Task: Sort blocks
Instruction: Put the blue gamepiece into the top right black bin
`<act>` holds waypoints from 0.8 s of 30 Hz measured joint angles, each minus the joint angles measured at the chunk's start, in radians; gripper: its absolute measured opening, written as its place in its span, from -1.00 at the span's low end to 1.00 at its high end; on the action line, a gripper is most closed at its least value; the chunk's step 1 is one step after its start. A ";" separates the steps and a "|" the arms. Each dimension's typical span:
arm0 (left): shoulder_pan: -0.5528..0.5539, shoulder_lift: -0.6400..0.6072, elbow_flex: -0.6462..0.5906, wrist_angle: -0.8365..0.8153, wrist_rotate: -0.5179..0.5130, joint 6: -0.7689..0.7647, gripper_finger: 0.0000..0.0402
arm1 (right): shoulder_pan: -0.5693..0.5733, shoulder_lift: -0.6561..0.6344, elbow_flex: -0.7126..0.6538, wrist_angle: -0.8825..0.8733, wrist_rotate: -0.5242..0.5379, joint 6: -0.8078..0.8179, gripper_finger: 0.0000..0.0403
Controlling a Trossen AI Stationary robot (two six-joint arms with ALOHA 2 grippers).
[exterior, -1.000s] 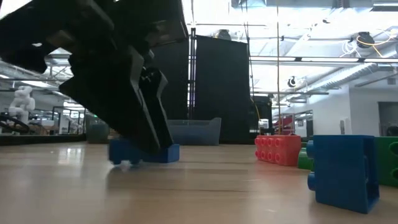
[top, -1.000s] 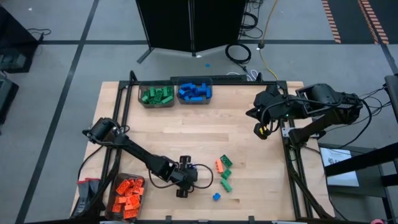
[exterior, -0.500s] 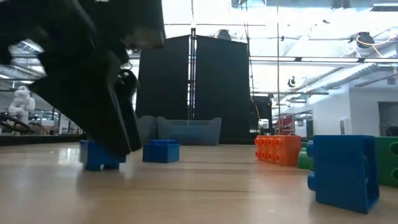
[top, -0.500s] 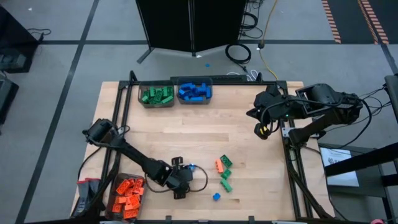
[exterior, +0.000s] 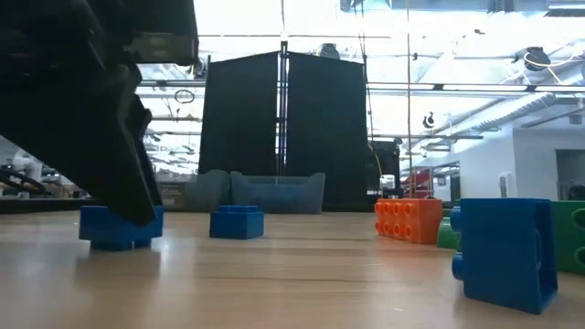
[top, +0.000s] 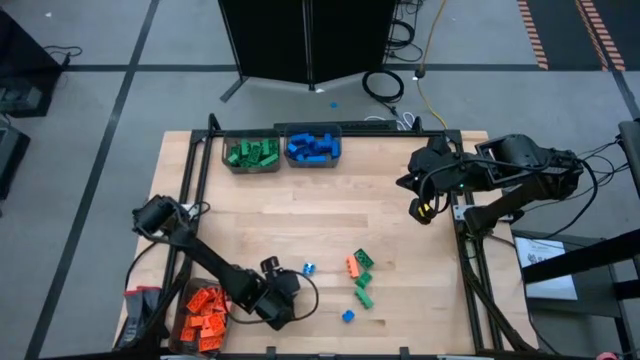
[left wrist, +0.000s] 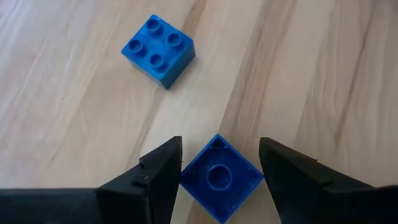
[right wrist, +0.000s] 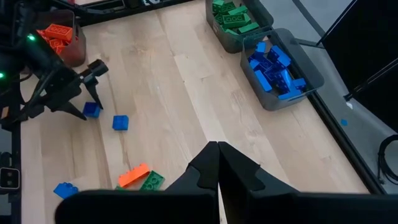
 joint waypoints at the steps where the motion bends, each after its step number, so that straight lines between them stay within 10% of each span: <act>1: -0.005 0.000 0.000 -0.003 0.000 0.003 0.07 | 0.000 0.000 0.000 0.000 0.000 -0.002 -1.00; 24: 0.020 -0.002 0.030 -0.087 0.164 0.283 -0.29 | 0.000 0.000 0.000 -0.006 0.000 -0.035 -1.00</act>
